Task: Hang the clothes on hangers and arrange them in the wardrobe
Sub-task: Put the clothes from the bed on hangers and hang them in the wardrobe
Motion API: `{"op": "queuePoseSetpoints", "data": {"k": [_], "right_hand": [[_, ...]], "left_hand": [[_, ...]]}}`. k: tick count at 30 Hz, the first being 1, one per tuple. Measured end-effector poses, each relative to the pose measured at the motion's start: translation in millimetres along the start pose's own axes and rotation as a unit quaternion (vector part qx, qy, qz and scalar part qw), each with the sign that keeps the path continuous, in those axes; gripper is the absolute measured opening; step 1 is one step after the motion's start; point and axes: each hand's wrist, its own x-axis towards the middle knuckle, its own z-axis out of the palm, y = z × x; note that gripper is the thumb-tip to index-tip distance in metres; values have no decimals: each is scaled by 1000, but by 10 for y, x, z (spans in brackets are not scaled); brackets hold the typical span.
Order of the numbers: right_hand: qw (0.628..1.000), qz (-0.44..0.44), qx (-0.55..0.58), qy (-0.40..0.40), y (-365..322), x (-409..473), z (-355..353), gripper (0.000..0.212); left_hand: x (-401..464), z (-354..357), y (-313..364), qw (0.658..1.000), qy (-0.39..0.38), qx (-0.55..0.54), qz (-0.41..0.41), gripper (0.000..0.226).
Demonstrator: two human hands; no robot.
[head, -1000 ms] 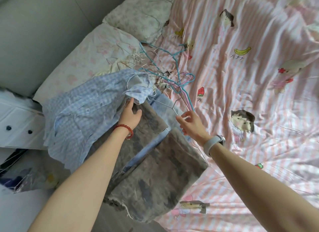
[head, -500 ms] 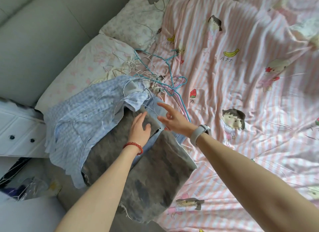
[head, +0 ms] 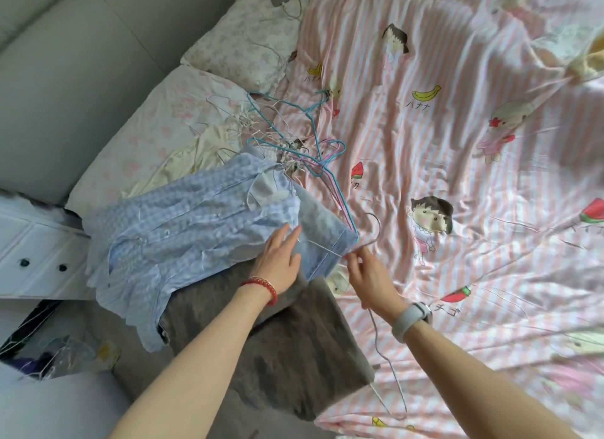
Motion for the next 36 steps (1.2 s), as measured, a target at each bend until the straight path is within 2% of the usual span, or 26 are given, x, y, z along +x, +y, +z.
{"op": "queuePoseSetpoints", "data": {"k": [2,4,8,12,17,22,27,31,36], "right_hand": [[1000,12,18,-10,79,-47,-68,21],[999,-24,11,-19,38,-63,-105,18],[997,-73,-28,-12,-66,-100,-61,21],[998,-59,-19,-3,-61,-90,-68,17],[995,-85,-53,-6,-99,-22,-2,13],[999,-41,-8,31,-32,6,97,16],[996,-69,-23,46,-105,26,263,24],[997,-51,-22,62,3,82,216,16],[994,-69,-26,79,16,85,217,17]], "left_hand": [[30,75,-24,997,18,76,-14,54],[131,19,-93,991,49,126,-21,52],[315,-82,-147,992,32,118,-21,44],[392,-129,-185,985,97,134,-58,30],[520,-129,-283,984,41,124,-119,38],[611,-117,-404,981,41,126,-142,34],[676,-168,-474,983,-29,141,-111,42],[753,18,-394,974,-5,184,-131,39],[752,79,-497,975,18,155,-157,34]]}}
